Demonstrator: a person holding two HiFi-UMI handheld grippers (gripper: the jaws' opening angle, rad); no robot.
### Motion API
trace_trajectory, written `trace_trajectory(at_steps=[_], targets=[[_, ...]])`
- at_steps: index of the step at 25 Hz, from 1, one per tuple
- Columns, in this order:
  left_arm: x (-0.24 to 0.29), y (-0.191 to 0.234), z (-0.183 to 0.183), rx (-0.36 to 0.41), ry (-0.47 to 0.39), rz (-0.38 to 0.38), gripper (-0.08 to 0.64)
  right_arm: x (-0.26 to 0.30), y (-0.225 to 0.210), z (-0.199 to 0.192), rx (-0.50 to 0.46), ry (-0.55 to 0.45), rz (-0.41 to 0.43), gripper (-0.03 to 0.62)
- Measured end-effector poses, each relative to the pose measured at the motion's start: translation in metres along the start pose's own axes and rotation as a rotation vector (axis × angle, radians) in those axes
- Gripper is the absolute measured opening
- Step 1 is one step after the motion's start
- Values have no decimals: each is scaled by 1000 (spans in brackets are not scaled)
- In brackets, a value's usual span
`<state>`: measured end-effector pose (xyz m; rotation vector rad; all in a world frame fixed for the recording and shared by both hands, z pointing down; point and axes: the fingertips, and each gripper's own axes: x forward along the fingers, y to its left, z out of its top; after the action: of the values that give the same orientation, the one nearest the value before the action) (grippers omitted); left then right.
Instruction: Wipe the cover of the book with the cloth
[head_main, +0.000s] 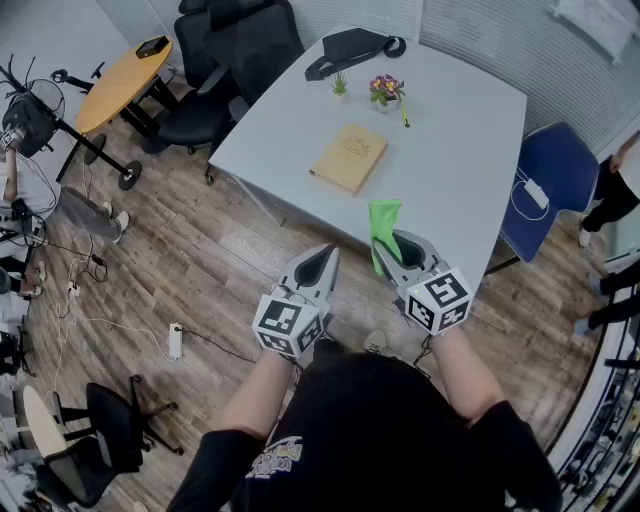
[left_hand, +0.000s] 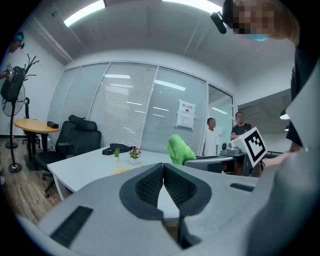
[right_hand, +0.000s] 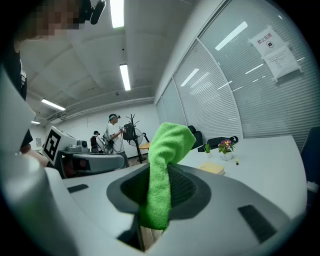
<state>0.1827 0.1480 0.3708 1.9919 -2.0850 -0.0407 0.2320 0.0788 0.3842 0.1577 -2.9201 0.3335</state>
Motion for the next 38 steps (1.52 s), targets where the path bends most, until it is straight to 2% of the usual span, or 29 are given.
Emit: trace_trajectory(at_steps=[12,19,20,22,24,38], targets=[[1,21,-2,-16,4,-17,6,18,3,0,21,-6,-19,97],[3,51,-3,-23,16,-26,10,43,3,2,27,5,-49,97],[4,57,-4,-26,20,-28,33,48,2,2,28,6,-54,97],[5,69,-5,-27,32,-36,165,59,3,2,31,11,-66,97],[2,82,-7,-20,46,-44,215,71,5,3,35,15,-78,97],[-13,172,-4,-14,66,-97,249,154,31,7,40,27,-132,98]])
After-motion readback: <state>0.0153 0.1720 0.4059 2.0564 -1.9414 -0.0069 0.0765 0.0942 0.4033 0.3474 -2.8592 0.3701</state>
